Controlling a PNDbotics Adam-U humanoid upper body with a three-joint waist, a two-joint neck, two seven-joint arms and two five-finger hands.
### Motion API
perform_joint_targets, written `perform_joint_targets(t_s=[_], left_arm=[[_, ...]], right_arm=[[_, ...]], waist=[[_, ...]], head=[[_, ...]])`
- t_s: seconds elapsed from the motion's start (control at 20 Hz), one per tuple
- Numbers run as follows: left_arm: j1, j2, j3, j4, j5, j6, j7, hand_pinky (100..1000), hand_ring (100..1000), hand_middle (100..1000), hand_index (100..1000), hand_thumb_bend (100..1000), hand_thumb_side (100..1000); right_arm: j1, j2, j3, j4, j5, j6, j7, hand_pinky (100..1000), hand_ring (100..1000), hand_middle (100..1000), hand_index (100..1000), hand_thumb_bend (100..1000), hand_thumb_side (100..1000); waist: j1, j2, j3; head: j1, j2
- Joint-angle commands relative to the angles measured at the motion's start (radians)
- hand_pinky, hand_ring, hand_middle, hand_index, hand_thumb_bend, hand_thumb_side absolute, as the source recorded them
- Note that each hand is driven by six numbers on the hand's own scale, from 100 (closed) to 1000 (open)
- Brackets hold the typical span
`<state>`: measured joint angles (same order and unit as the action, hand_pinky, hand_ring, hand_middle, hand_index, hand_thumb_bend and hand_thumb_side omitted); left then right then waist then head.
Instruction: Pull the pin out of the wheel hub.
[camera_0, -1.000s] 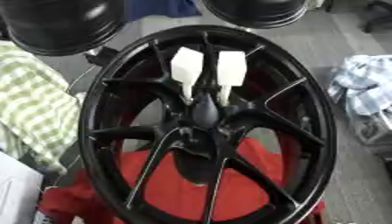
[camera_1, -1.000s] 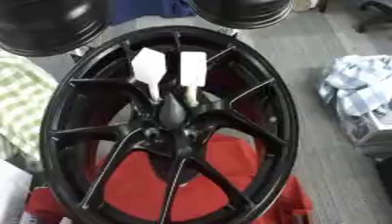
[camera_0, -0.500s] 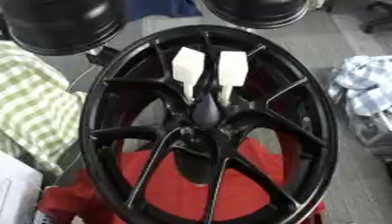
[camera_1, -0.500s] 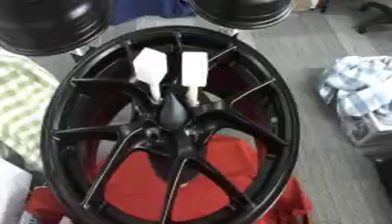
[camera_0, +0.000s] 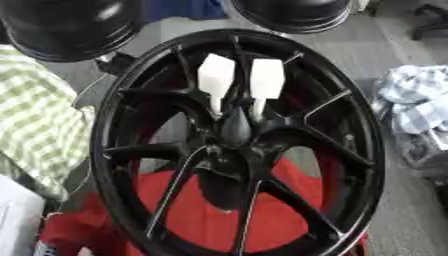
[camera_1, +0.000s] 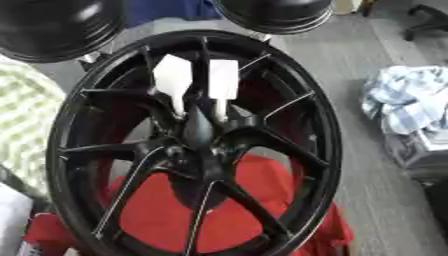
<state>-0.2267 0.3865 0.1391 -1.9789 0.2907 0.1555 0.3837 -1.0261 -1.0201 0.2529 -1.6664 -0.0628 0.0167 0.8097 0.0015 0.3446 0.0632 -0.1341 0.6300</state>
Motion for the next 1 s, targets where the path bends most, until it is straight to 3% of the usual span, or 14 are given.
perform_joint_targets(t_s=[0.05, 0.65, 1.0], left_arm=[[-0.008, 0.018, 0.005, -0.018, -0.001, 0.000, -0.005, 763, 615, 593, 731, 784, 458], [-0.007, 0.016, 0.005, -0.015, 0.000, 0.000, -0.006, 764, 614, 593, 732, 781, 457], [-0.008, 0.014, 0.004, -0.014, 0.001, 0.000, -0.008, 765, 614, 593, 732, 780, 457]], right_arm=[[-0.030, -0.005, 0.028, -0.018, 0.023, 0.016, 0.030, 844, 839, 819, 855, 334, 638], [-0.072, 0.039, 0.116, 0.009, 0.043, 0.053, 0.081, 845, 864, 844, 881, 393, 627], [-0.067, 0.040, 0.153, 0.003, 0.039, 0.095, 0.044, 841, 868, 851, 891, 426, 615]], waist=[[-0.003, -0.026, 0.002], [-0.011, -0.028, 0.001], [-0.012, -0.027, 0.001]], head=[[-0.002, -0.011], [0.005, -0.004], [0.005, 0.004]])
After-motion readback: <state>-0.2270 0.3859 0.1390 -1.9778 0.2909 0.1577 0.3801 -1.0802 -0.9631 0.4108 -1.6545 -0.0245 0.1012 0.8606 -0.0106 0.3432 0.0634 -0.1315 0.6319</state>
